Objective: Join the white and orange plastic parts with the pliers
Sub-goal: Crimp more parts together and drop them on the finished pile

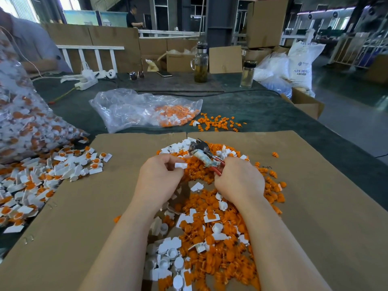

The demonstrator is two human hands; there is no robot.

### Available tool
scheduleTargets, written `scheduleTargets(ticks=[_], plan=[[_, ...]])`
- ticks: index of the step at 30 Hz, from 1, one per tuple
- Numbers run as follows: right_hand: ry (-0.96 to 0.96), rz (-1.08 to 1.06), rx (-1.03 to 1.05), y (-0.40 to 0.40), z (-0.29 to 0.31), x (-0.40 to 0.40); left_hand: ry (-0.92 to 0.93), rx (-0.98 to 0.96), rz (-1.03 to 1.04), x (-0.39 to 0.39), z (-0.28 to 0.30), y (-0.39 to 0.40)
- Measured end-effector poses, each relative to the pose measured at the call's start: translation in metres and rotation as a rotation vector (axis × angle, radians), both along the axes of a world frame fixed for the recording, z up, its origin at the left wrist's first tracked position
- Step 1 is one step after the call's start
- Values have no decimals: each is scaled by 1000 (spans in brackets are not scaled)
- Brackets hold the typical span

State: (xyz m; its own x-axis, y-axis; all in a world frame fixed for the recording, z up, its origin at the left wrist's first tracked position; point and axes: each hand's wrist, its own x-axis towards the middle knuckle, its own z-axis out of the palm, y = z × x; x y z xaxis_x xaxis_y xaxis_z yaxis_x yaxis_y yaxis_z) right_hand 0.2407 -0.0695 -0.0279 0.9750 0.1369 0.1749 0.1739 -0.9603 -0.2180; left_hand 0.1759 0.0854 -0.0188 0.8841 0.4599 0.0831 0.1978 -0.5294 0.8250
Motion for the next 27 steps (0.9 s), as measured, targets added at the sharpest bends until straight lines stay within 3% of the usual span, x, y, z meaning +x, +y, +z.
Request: scheduleTargets(ticks=[12,17,20,25,27], plan=[[-38,-33,-66,5,3,-3,-44,-109,26,-1,1,-5],[-52,-51,47,3,1,-1,-32,-133,43,-2,4,-7],[-25,-3,273,3,2,0,-45,-249,61,-2,5,-8],[122,135,945,7,14,-3,-98,-659,46,-4,10,-11],[172,165,1063,10,17,-8,-127,-770,13,-4,12,-12]])
